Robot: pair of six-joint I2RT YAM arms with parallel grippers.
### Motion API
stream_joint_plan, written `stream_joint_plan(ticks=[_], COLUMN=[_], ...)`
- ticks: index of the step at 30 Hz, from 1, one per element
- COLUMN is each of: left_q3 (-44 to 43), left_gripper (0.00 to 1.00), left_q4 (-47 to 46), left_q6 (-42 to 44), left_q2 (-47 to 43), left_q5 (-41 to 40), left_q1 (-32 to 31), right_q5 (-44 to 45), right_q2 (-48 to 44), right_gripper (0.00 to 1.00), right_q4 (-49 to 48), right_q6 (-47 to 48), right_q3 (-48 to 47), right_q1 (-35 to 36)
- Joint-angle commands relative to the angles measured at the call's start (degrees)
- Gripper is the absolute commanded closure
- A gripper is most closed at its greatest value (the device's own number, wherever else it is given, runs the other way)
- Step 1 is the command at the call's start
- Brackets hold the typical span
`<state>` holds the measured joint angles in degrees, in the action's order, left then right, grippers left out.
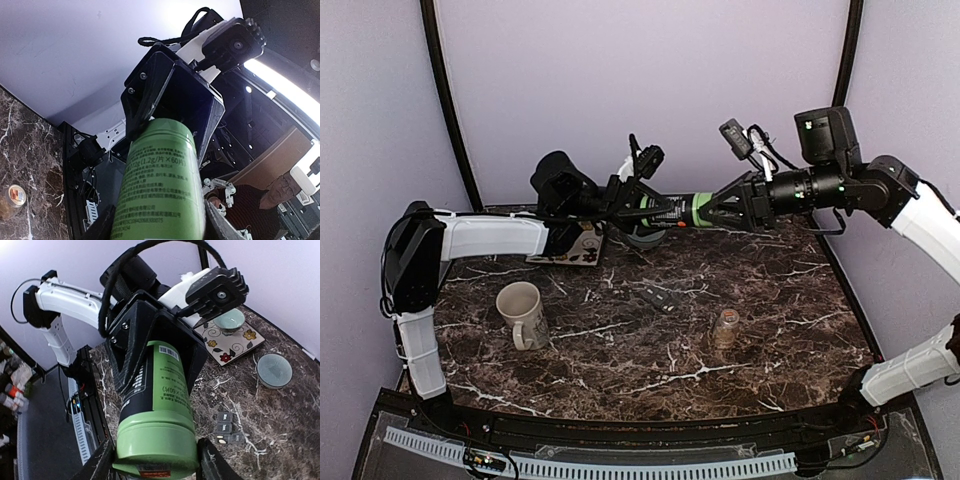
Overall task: Sort the pills into containers
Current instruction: Screw the lid of the pill bottle onto the pill bottle.
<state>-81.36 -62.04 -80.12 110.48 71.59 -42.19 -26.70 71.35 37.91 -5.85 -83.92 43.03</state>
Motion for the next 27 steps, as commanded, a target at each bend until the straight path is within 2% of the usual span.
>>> stream_joint_plan(ticks=[1, 6, 12, 16, 20, 27], left_q3=[-1.88, -2.60, -2.97, -1.82, -0.80, 0.14], left_gripper=[1.00, 1.00, 1.00, 1.00, 1.00, 1.00], left_q4=[-1.59, -0.32, 13.08, 20.61, 25.93, 39.76], left_q6=[1.09, 5.53, 23.90, 36.36, 45.20, 64.28], left_q2=[-1.32, -2.43, -7.03, -11.09, -15.27, -22.17], left_q5=[0.82, 0.44, -3.98, -9.48, -14.46, -25.72], left_q1=[-0.29, -0.20, -0.19, -0.26, -0.59, -4.35], right_q5=[0.75, 1.32, -5.80, -11.89, -15.68, -17.27], right_q2=[1.51, 2.66, 3.73, 3.18, 3.00, 3.30], right_gripper=[0.74, 0.81, 0.83, 0.84, 0.85, 0.87], right_q4=[-0.03, -0.47, -5.86, -14.44, -23.12, -31.15], right_q6=[-0.17, -7.41, -25.84, -38.66, -50.51, -61.18], right_q3=[-2.21, -2.92, -0.69, 4.85, 10.59, 15.69], right_q1=[0.47, -0.05, -3.95, -5.90, -6.23, -6.18])
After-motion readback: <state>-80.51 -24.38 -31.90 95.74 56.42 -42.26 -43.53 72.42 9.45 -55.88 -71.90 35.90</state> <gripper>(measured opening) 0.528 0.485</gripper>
